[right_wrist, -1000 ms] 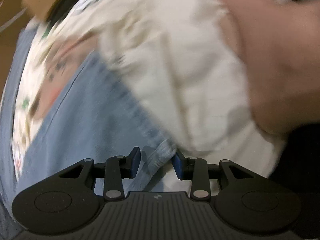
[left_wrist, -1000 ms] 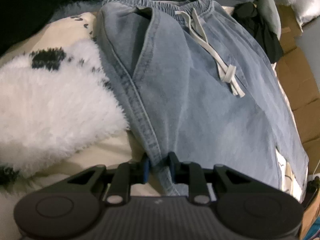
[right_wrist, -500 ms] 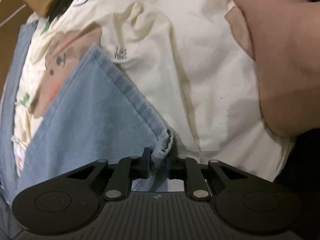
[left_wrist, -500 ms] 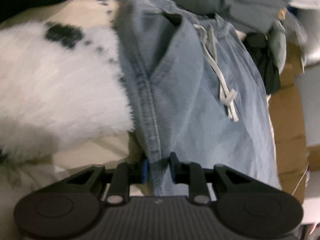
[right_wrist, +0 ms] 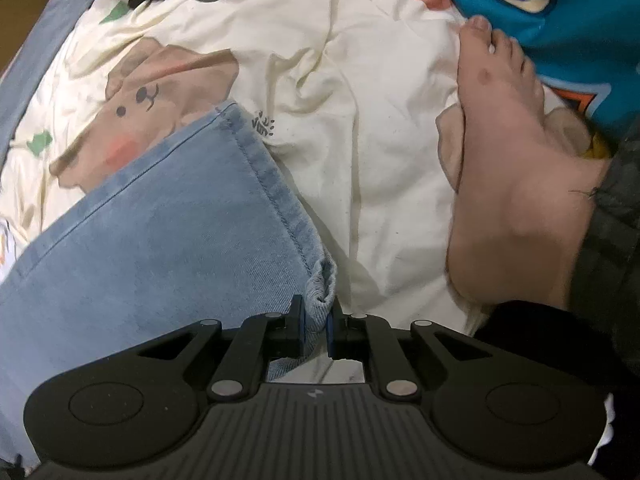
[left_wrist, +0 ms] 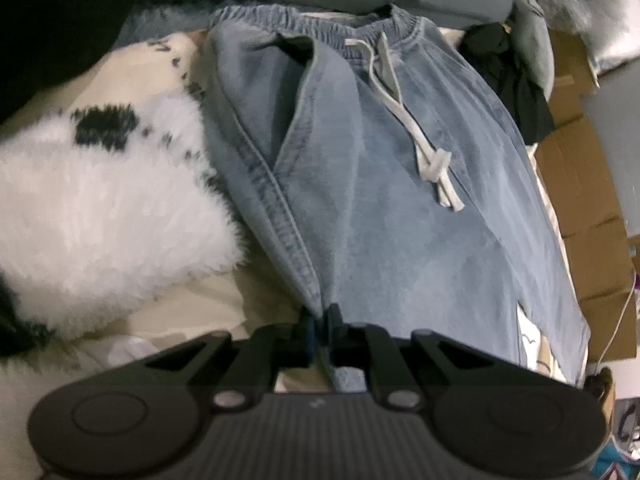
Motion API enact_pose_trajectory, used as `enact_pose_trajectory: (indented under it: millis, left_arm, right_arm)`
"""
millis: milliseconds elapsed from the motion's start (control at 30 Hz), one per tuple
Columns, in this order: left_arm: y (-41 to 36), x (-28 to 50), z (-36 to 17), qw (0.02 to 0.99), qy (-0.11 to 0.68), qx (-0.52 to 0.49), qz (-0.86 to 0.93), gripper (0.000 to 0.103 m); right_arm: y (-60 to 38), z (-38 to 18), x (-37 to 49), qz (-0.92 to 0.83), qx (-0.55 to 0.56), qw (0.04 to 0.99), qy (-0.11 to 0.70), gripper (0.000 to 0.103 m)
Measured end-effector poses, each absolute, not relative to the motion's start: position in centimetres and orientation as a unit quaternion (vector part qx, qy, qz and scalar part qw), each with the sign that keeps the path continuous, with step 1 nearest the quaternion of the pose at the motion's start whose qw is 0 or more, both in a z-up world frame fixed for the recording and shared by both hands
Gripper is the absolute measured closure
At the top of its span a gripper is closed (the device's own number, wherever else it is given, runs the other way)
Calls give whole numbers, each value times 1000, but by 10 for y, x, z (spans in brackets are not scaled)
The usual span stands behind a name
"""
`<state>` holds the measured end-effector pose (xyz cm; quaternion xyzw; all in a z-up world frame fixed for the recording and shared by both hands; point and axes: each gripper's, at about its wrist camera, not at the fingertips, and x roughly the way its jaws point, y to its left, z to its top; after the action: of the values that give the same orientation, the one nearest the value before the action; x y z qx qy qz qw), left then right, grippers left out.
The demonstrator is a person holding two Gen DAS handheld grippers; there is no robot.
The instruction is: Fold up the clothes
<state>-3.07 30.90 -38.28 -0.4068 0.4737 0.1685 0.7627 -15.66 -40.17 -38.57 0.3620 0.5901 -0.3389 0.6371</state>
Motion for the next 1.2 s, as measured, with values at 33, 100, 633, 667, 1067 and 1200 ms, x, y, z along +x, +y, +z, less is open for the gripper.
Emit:
enact_pose_trajectory:
  millis: [33,100,633,667,1067,1200]
  left_arm:
    - [309,-31,-382,763,477,-403,168,98]
    - [309,-31,-381,762,483,-397,168,98]
    - [305,-11,-362,765,534,-307,189,88]
    - [306,-10,-357,767,537,-295,190,88]
    - [338,30,-322,807,514,-227,183,88]
    - [342,51,-322,808,520,-214,175,88]
  right_arm:
    - [-400,-385,-157,-340,358,635,594,95]
    - [-398,-384,-164,-343,354,628,602,95]
    - [-395,-391,-150,-336,297,643,621,66]
    - [-396,-389,-149,-336,296,648,615,66]
    - [-391,-370,-132,-318,272,709,567,66]
    - [-384,-368,-123,-303,262,721,565,66]
